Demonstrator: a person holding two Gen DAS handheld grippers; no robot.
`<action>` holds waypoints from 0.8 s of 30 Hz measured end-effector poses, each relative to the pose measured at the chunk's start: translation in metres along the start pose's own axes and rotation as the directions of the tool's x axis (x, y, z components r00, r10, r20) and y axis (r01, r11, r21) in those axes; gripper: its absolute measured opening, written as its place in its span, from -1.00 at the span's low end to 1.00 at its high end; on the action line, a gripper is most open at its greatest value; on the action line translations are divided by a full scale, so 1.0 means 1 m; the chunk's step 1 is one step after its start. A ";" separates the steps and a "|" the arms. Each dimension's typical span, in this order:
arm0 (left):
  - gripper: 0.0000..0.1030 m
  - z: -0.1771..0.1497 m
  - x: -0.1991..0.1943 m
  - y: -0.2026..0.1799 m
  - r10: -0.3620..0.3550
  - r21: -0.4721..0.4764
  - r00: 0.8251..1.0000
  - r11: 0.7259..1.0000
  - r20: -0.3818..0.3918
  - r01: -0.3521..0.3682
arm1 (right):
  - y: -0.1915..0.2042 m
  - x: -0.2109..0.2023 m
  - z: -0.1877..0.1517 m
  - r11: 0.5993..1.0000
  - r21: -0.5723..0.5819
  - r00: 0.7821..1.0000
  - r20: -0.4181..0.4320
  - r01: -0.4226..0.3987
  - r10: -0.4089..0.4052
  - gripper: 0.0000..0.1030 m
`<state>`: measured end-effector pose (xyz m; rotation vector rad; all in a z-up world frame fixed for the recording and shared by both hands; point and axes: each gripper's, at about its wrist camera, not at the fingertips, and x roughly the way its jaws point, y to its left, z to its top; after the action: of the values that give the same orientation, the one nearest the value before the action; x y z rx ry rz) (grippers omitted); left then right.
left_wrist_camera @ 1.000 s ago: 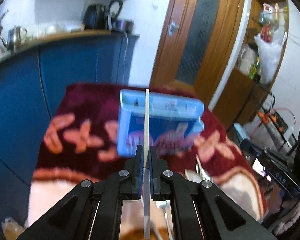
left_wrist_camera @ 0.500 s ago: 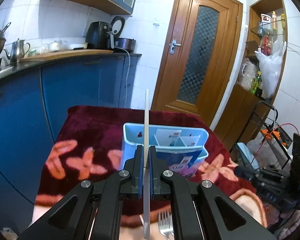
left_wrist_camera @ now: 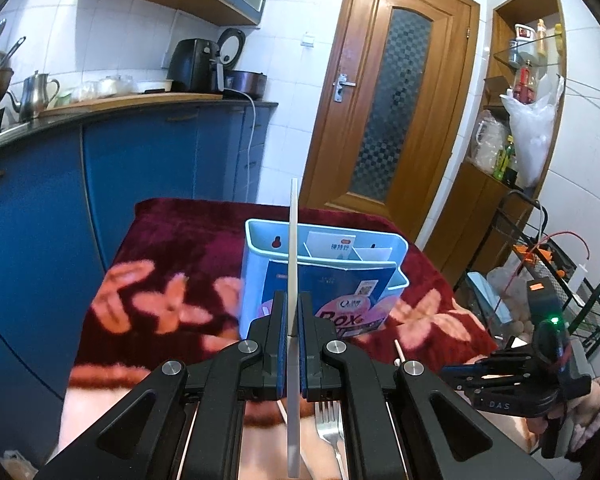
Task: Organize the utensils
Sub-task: 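Lift the chopstick with the left tool while the right tool lifts the knife toward the holder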
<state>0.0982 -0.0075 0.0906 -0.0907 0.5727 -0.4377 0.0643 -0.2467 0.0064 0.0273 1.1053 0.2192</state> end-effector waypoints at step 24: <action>-0.91 -0.002 0.007 -0.001 -0.011 -0.017 1.000 1.000 -0.008 0.010 | 0.027 -0.023 0.019 0.971 -0.111 0.969 0.150 0.214 -0.196 -0.95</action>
<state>0.1023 -0.0114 0.0857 -0.1084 0.5837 -0.4436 0.0667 -0.2232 0.0385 -0.1823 0.9473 0.0988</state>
